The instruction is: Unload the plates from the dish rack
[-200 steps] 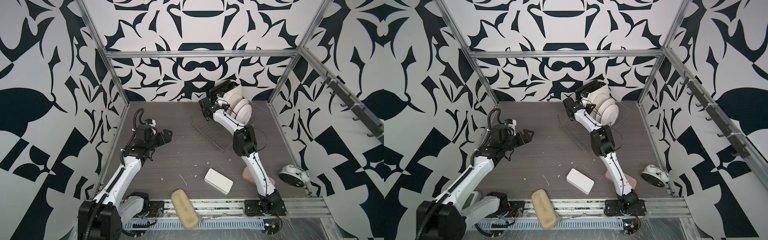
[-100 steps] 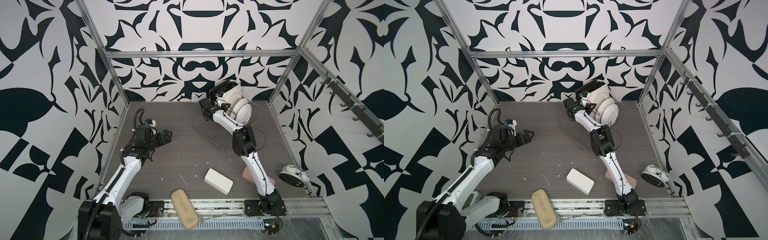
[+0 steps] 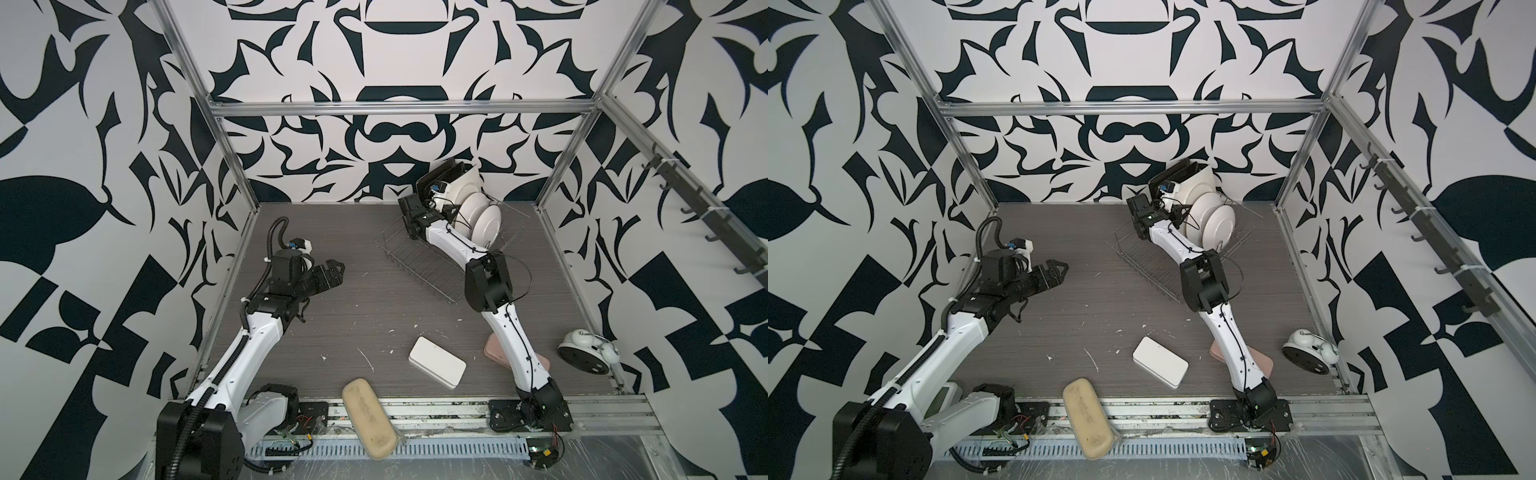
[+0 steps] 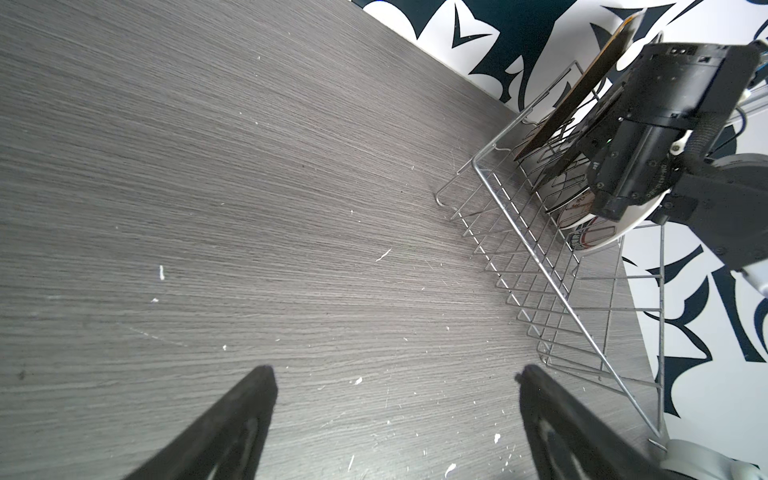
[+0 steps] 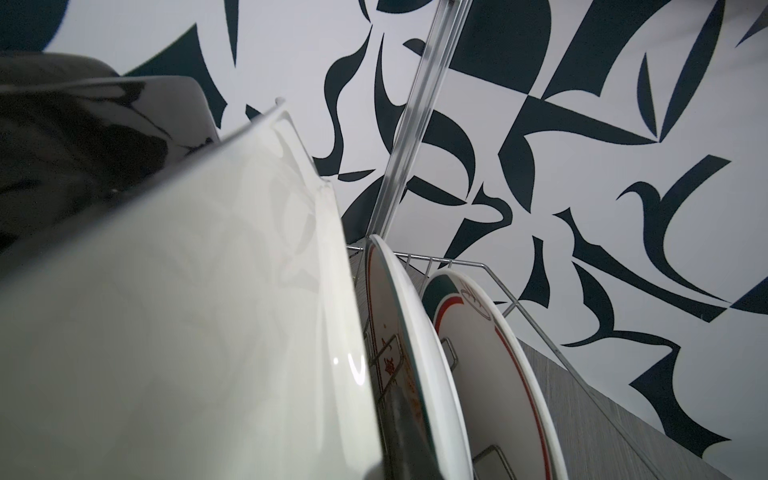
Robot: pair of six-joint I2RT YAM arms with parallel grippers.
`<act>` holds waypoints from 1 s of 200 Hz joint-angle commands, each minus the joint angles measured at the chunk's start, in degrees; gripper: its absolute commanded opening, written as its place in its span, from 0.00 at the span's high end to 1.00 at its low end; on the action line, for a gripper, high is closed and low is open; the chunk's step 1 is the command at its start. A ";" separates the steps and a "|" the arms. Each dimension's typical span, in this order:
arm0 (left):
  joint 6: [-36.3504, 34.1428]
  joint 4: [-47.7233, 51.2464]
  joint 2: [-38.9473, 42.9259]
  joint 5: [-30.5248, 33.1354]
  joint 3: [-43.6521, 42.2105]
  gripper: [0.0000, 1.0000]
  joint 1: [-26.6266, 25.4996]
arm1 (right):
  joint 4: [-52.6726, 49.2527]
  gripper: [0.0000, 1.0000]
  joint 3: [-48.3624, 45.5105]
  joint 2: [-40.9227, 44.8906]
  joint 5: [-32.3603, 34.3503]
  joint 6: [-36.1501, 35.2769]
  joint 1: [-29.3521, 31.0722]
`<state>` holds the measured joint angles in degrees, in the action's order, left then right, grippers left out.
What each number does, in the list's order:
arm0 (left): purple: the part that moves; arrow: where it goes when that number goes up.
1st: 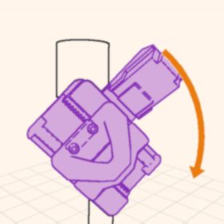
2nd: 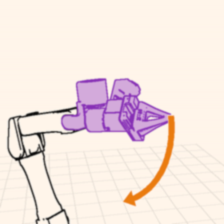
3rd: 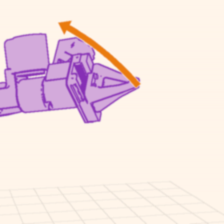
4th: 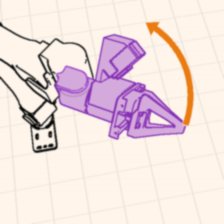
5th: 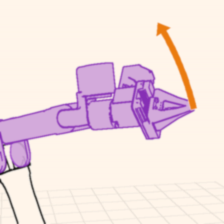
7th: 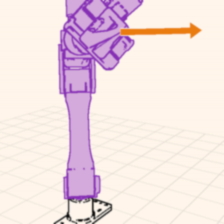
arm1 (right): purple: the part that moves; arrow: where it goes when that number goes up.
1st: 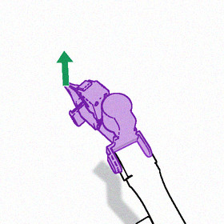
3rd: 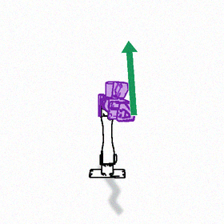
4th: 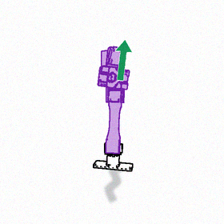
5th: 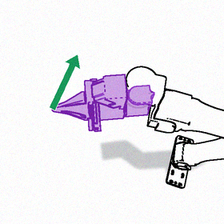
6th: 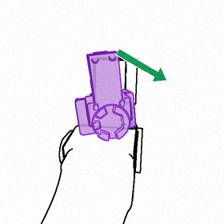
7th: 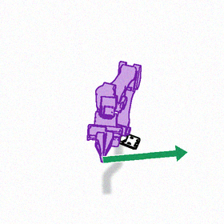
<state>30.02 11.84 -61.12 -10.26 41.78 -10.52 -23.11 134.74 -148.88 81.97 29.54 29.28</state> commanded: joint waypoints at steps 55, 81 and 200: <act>-0.82 1.08 1.12 0.51 1.55 0.05 -0.19 | 9.77 1.00 -4.28 4.88 0.00 -6.55 1.78; -0.80 1.08 1.01 0.42 1.72 0.05 -0.18 | 12.56 1.00 -5.05 5.82 0.81 -9.18 1.85; -0.85 1.96 2.23 0.77 1.85 0.05 -0.20 | 53.01 1.00 -11.41 7.40 3.04 -42.32 3.06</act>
<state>29.74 12.36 -60.05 -10.04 42.09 -10.52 11.46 123.44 -147.15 85.56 2.31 30.39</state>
